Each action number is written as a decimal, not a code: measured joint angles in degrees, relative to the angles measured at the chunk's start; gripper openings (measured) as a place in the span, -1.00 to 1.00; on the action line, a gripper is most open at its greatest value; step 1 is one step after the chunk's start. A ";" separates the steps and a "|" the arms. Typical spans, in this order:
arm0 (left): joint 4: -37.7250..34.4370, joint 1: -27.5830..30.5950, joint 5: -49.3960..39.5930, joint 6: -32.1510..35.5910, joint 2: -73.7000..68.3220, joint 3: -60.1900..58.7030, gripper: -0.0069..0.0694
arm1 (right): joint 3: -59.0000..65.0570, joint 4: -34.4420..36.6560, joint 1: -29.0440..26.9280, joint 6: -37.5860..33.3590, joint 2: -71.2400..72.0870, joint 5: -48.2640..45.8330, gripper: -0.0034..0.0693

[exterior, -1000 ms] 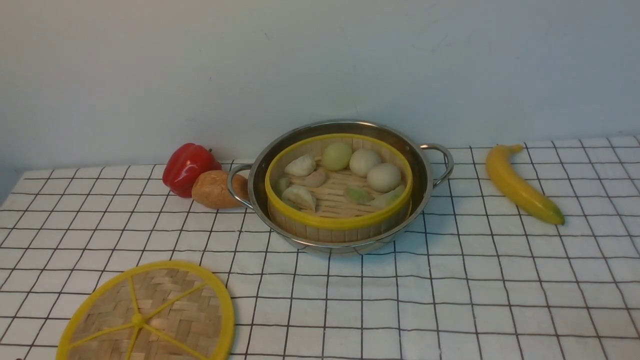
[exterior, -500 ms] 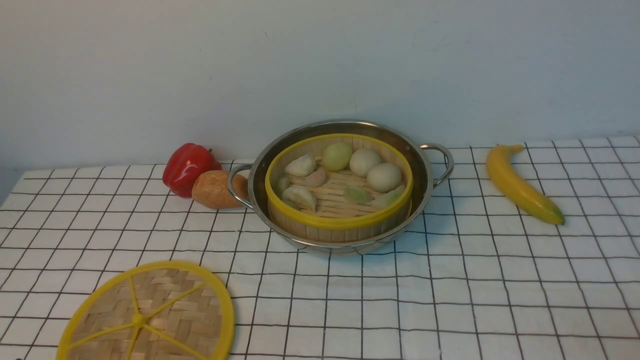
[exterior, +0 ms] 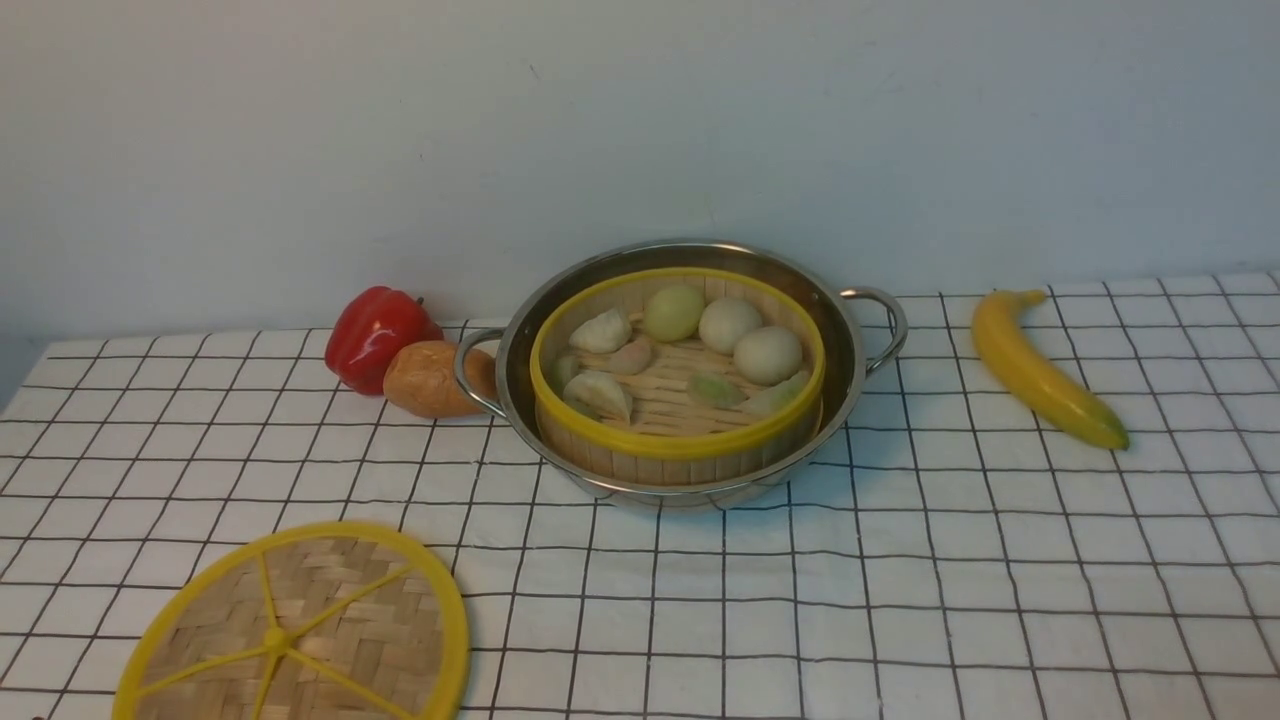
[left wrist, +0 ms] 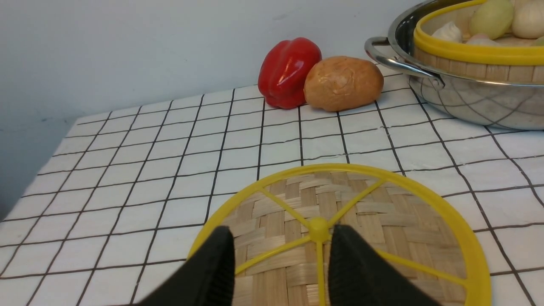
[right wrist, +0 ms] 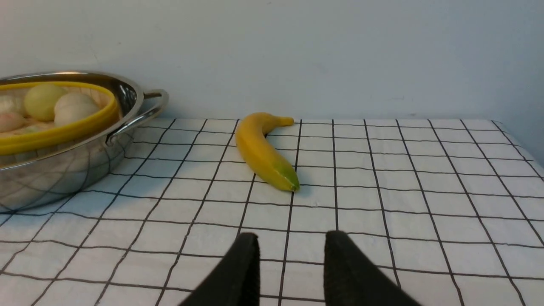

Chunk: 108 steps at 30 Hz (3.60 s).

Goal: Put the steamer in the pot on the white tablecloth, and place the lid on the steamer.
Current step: 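Grasp the bamboo steamer lid lying on the table by its centre knob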

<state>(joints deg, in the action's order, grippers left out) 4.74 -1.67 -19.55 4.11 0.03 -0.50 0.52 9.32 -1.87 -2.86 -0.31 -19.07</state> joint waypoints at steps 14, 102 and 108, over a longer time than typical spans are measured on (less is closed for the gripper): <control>0.00 0.00 0.00 0.00 0.00 0.00 -0.04 | 0.00 0.63 1.57 -0.18 0.00 -0.86 -0.25; -5.76 0.00 -23.91 10.89 -94.30 50.40 -0.41 | 0.00 0.65 1.78 -0.23 0.00 -0.86 -0.25; -5.66 0.00 -24.27 10.89 -94.30 50.52 -0.52 | 0.00 0.65 1.78 -0.23 0.00 -0.86 -0.25</control>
<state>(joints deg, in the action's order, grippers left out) -0.92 -1.67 -43.82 15.00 -94.27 50.02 0.52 9.98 -0.09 -3.09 -0.31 -19.93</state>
